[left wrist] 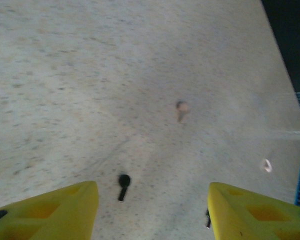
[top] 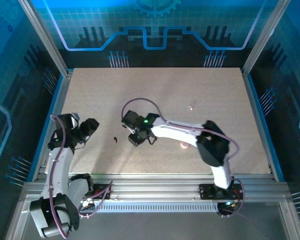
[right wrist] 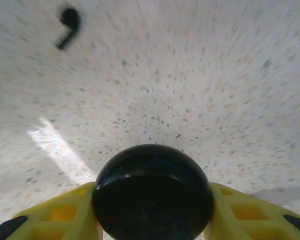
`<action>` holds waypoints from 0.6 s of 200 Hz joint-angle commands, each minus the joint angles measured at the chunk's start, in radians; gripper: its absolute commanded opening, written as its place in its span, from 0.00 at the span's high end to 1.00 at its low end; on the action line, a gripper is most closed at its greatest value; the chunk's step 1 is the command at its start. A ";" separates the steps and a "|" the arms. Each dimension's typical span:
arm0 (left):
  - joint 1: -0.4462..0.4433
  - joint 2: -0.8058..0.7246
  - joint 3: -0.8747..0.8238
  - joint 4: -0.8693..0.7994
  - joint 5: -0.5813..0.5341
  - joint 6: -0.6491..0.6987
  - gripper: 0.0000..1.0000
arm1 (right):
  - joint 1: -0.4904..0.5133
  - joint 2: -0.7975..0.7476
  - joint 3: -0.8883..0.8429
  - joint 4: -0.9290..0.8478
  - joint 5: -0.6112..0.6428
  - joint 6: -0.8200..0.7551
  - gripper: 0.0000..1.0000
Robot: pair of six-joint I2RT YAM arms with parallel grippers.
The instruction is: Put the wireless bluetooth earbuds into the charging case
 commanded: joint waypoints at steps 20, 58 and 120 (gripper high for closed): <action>-0.098 -0.027 0.072 0.059 0.183 0.096 0.40 | -0.045 -0.286 -0.257 0.380 -0.053 -0.229 0.58; -0.216 -0.019 0.141 0.087 0.312 0.134 0.40 | -0.047 -0.403 -0.347 0.452 -0.147 -0.422 0.58; -0.360 0.010 0.176 0.111 0.428 0.204 0.41 | -0.043 -0.510 -0.417 0.505 -0.189 -0.620 0.59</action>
